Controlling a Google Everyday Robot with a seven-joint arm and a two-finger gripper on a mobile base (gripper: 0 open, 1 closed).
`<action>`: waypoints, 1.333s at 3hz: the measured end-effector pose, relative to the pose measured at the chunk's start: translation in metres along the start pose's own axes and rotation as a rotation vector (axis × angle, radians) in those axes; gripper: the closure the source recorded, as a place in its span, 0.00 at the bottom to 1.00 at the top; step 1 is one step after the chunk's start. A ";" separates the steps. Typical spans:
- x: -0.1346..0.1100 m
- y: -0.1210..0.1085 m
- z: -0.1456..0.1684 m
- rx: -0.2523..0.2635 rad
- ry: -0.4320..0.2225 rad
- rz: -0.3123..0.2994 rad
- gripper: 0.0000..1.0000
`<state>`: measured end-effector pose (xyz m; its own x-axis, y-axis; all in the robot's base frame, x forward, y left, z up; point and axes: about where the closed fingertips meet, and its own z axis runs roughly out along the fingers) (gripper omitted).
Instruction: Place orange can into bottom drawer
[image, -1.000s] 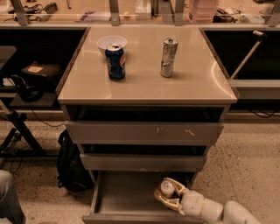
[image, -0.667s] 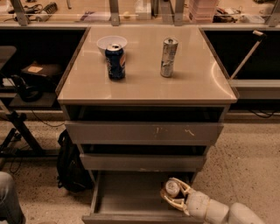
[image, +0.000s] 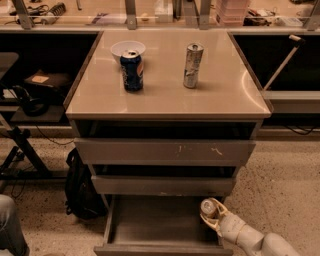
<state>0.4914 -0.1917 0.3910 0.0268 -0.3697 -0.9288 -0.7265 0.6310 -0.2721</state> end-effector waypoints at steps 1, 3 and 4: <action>0.050 -0.006 0.026 0.002 0.066 0.043 1.00; 0.084 0.018 0.057 -0.101 0.100 0.131 1.00; 0.086 0.020 0.060 -0.106 0.126 0.112 1.00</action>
Offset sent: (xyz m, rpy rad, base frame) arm 0.0262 0.0382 -0.1492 0.0737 0.3397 0.1011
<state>0.5201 -0.1701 0.2905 -0.1401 -0.3881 -0.9109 -0.7883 0.6004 -0.1346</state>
